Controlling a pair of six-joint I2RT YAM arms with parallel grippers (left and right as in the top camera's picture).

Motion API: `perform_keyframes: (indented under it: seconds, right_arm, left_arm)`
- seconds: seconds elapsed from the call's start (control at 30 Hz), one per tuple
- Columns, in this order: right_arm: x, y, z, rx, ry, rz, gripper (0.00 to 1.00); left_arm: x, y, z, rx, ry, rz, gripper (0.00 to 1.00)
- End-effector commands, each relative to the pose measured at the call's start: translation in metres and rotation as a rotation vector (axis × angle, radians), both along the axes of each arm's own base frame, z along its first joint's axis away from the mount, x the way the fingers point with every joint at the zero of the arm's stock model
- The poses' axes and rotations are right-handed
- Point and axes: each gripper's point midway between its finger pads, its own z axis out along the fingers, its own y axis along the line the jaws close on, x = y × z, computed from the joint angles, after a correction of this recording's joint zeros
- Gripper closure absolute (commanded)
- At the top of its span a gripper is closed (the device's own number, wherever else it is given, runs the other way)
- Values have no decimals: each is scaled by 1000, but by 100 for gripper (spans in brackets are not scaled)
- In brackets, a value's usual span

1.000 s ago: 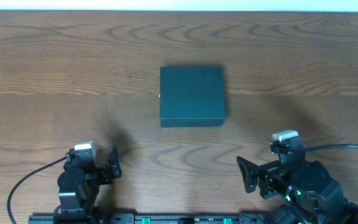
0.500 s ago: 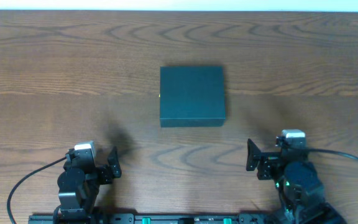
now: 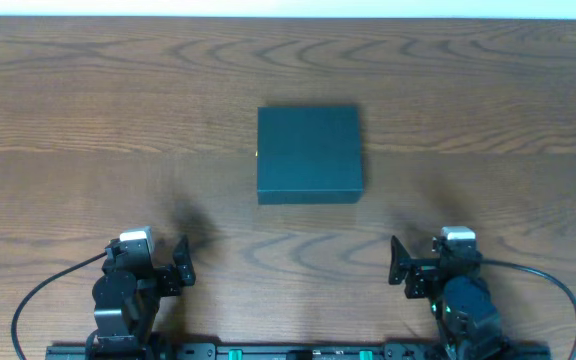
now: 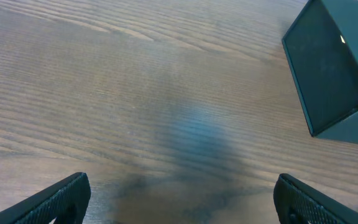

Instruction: Pack container

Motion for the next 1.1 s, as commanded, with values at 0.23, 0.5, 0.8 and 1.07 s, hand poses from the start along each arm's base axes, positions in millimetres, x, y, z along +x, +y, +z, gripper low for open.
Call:
perform_keyframes:
  seconds: [0.23, 0.5, 0.8, 1.07]
  right_arm:
    - [0, -1, -9, -7, -22, 1, 1]
    - [0, -1, -9, -6, -21, 5, 1]
    - [-2, 8, -10, -6, -21, 46, 1]
    - [-2, 8, -10, -6, -21, 46, 1]
  left_arm:
    - [0, 2, -1, 2, -3, 13, 5]
    - [0, 2, -1, 2, -3, 13, 5]
    - [0, 2, -1, 2, -2, 13, 5]
    - [0, 2, -1, 2, -3, 13, 5]
